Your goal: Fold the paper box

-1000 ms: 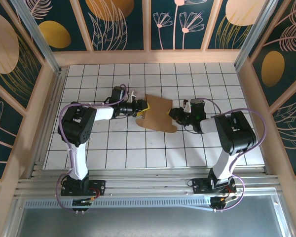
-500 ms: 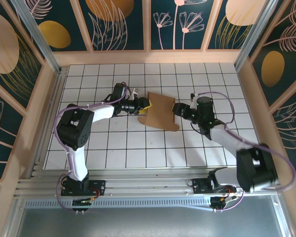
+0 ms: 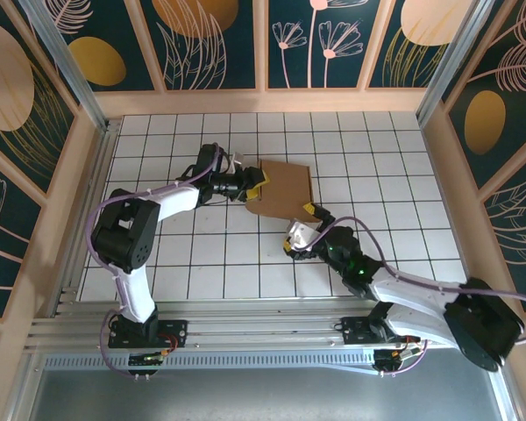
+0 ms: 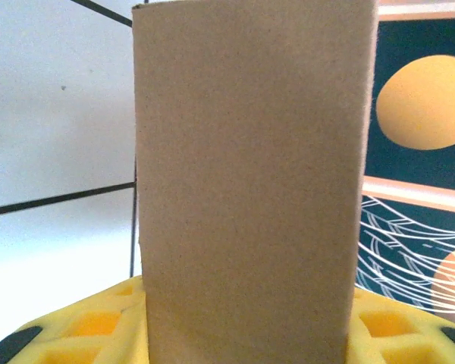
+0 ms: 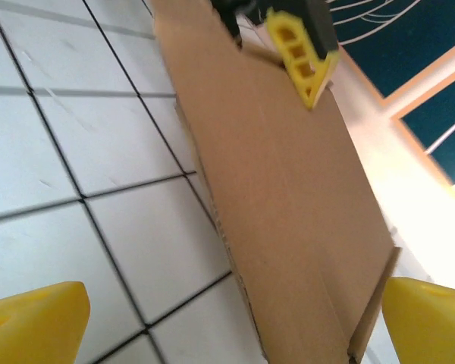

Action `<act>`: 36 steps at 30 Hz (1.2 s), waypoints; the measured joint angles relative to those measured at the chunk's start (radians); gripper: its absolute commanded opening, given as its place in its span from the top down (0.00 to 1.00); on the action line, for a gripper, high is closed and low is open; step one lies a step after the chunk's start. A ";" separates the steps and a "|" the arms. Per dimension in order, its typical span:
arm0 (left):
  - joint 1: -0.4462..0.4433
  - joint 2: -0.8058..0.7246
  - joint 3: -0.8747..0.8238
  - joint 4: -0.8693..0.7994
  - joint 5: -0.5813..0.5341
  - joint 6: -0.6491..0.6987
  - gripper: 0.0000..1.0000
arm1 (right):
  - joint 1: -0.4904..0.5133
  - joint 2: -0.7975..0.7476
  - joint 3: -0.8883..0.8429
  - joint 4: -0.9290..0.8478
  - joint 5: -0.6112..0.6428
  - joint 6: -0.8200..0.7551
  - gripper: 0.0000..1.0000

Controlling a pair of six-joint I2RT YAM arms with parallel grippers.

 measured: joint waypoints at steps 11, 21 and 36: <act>0.000 -0.042 -0.037 0.007 -0.013 -0.079 0.63 | -0.001 0.443 0.055 0.513 0.214 -0.451 0.04; 0.013 -0.082 -0.049 0.049 -0.031 -0.112 0.49 | -0.017 0.534 0.135 0.599 0.254 -0.520 0.46; 0.043 -0.315 0.162 -0.332 -0.289 0.254 0.02 | -0.013 0.135 0.422 -0.267 0.047 -0.235 0.55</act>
